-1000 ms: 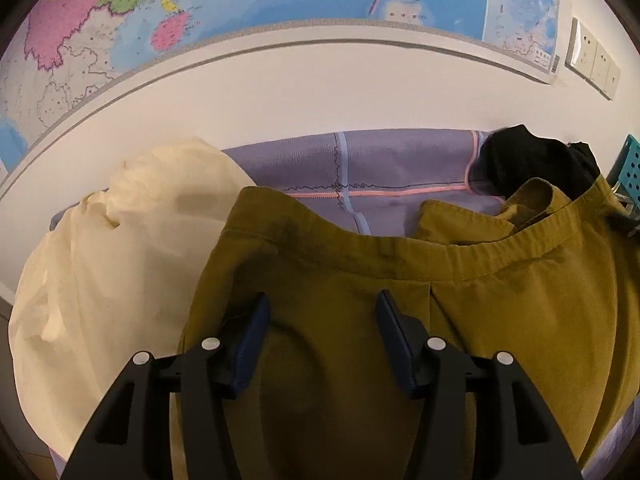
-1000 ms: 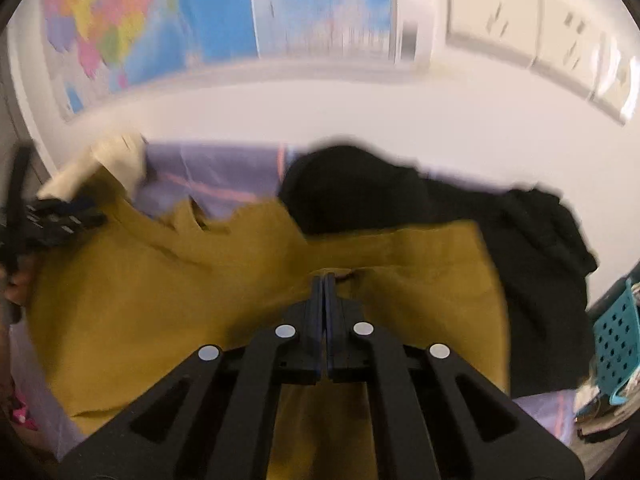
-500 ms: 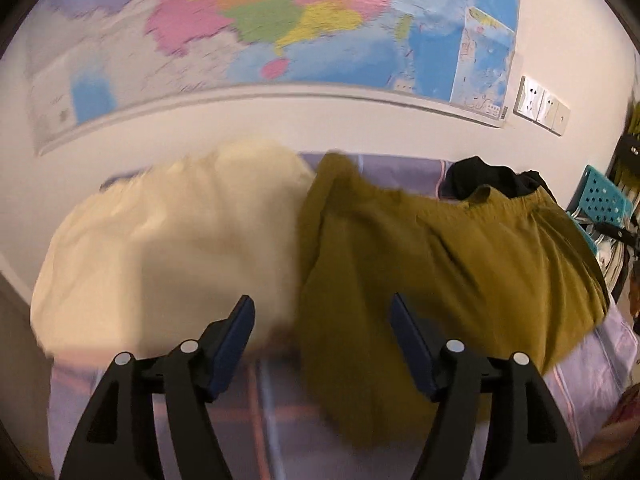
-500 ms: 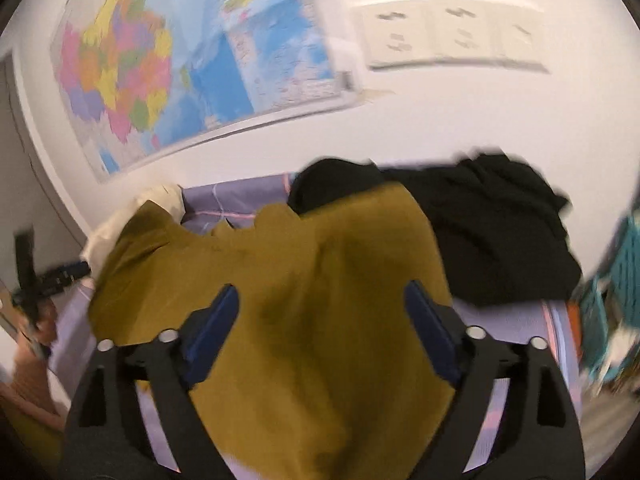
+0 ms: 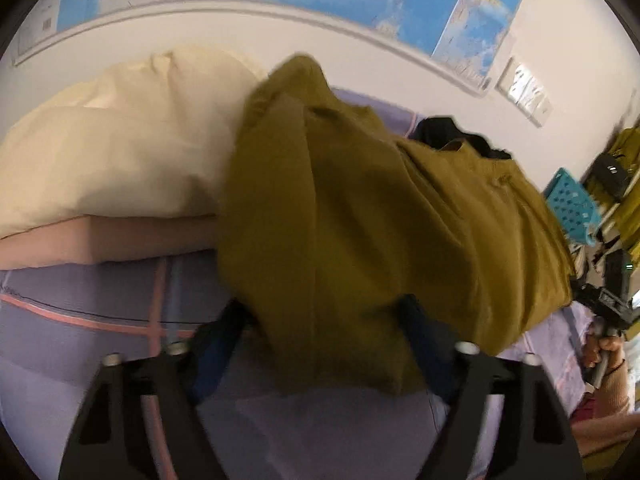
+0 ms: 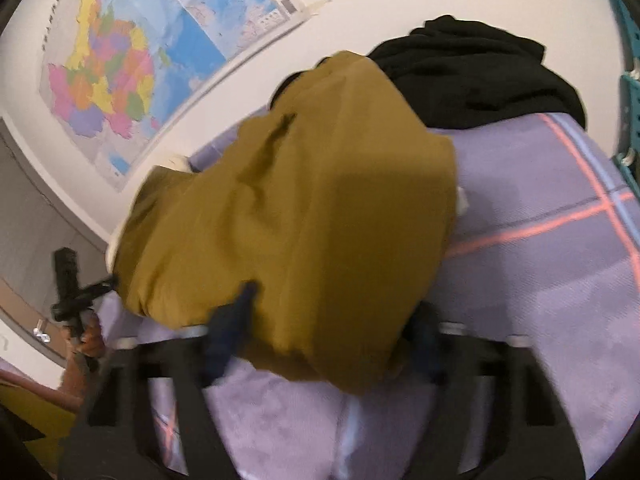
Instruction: Fold large clothes
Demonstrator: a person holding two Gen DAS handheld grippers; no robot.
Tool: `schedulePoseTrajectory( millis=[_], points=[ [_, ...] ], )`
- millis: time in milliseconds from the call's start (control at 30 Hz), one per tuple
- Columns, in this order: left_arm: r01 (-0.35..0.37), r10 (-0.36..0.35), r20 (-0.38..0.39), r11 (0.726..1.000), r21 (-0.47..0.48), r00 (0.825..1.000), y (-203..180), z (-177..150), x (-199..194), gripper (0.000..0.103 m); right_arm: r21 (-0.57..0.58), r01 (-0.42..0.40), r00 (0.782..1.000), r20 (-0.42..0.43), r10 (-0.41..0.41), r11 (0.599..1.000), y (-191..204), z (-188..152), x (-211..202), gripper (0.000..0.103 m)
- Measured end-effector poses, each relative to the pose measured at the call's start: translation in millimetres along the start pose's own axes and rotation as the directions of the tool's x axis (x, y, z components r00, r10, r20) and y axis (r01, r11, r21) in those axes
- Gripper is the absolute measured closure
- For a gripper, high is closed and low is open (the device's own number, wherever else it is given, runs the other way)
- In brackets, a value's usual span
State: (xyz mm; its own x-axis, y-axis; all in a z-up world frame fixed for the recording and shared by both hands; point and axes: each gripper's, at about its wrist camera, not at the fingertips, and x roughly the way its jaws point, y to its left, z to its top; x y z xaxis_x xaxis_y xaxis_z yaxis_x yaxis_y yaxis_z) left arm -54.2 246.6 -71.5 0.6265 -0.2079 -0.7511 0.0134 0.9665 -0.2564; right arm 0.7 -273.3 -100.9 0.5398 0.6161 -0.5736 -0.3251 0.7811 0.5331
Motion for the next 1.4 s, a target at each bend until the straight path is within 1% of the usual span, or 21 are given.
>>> schedulePoseTrajectory(
  millis=[33, 100, 133, 233, 300, 433, 500, 567, 600, 633, 667, 767, 833, 900, 967, 1033, 1133, 1300, 1333, 1367, 1400],
  points=[
    [-0.009, 0.009, -0.012, 1.0, -0.002, 1.0, -5, 0, 4, 0.063, 0.0, -0.008, 1.0, 0.005, 0.008, 1.0, -1, 2, -2, 0.058],
    [-0.043, 0.043, -0.001, 0.999, 0.024, 0.999, -19, -1, -2, 0.073, -0.014, -0.041, 0.999, 0.019, 0.041, 0.999, 4, 8, -16, 0.073],
    [-0.031, 0.031, 0.012, 0.999, 0.032, 0.999, -23, 0, -10, 0.077, -0.031, -0.055, 0.998, 0.03, 0.056, 0.998, 9, 11, -25, 0.075],
    [0.086, -0.086, 0.02, 0.996, -0.012, 0.996, -22, 0, -44, 0.079, -0.078, -0.065, 0.996, 0.047, 0.069, 0.995, 27, 20, -54, 0.077],
    [0.127, -0.127, 0.01, 0.992, -0.014, 0.992, -23, -6, -62, 0.079, -0.108, -0.077, 0.994, 0.07, 0.085, 0.991, 35, 21, -81, 0.078],
    [0.172, -0.175, -0.089, 0.984, -0.04, 0.98, -19, -32, -55, 0.079, -0.086, -0.05, 0.998, 0.021, 0.052, 0.995, 18, 9, -94, 0.077],
    [0.139, -0.148, -0.173, 0.988, -0.061, 0.974, -15, -43, -29, 0.075, -0.034, 0.005, 0.998, -0.068, -0.007, 0.999, -1, -1, -71, 0.071],
    [0.138, -0.149, -0.159, 0.987, -0.076, 0.976, -12, -44, -26, 0.07, -0.018, 0.083, 0.99, -0.115, -0.084, 0.996, -12, -10, -54, 0.065],
    [0.118, -0.127, -0.148, 0.991, -0.069, 0.981, -14, -41, -29, 0.058, -0.014, 0.102, 0.989, -0.102, -0.103, 0.995, -13, -10, -54, 0.051],
    [0.067, -0.073, -0.134, 0.996, -0.052, 0.988, -16, -38, -34, 0.05, -0.008, 0.126, 0.988, -0.089, -0.126, 0.992, -13, -9, -57, 0.044],
    [0.037, -0.041, -0.117, 0.999, -0.033, 0.992, -17, -37, -40, 0.05, -0.02, 0.154, 0.986, -0.069, -0.155, 0.988, -10, -7, -62, 0.04],
    [-0.063, 0.064, -0.023, 0.995, 0.073, 0.998, -35, -32, -67, 0.049, -0.044, 0.223, 0.975, 0.024, -0.222, 0.974, 2, 1, -85, 0.036],
    [-0.098, 0.093, 0.051, 0.989, 0.112, 0.994, -43, -27, -84, 0.048, -0.078, 0.251, 0.965, 0.093, -0.244, 0.965, 16, 6, -98, 0.036],
    [-0.107, 0.092, 0.113, 0.985, 0.138, 0.989, -50, -20, -96, 0.041, -0.135, 0.232, 0.968, 0.127, -0.215, 0.963, 34, 12, -97, 0.036],
    [-0.08, 0.055, 0.129, 0.977, 0.196, 0.99, -63, -14, -96, 0.039, -0.199, 0.184, 0.979, 0.118, -0.163, 0.962, 54, 15, -85, 0.036],
    [-0.072, 0.052, 0.092, 0.971, 0.227, 0.994, -74, -9, -80, 0.039, -0.264, 0.134, 0.99, 0.07, -0.119, 0.955, 72, 17, -58, 0.037],
    [-0.054, 0.059, -0.014, 0.969, 0.24, 0.998, -83, -4, -37, 0.041, -0.322, 0.127, 0.991, -0.004, -0.135, 0.938, 86, 20, -11, 0.038],
    [-0.12, 0.143, -0.08, 0.962, 0.245, 0.986, -81, 3, 8, 0.065, -0.333, 0.146, 0.982, -0.069, -0.179, 0.932, 89, 26, 41, 0.06],
    [-0.123, 0.145, -0.078, 0.964, 0.238, 0.986, -80, 5, 12, 0.069, -0.351, 0.161, 0.98, -0.054, -0.192, 0.922, 90, 27, 45, 0.068],
    [-0.127, 0.146, -0.068, 0.963, 0.236, 0.987, -81, 9, 13, 0.085, -0.359, 0.169, 0.98, -0.042, -0.197, 0.918, 91, 29, 46, 0.091],
    [-0.136, 0.155, -0.065, 0.962, 0.235, 0.986, -82, 13, 17, 0.098, -0.363, 0.178, 0.978, -0.034, -0.204, 0.915, 92, 30, 46, 0.1]
  ],
)
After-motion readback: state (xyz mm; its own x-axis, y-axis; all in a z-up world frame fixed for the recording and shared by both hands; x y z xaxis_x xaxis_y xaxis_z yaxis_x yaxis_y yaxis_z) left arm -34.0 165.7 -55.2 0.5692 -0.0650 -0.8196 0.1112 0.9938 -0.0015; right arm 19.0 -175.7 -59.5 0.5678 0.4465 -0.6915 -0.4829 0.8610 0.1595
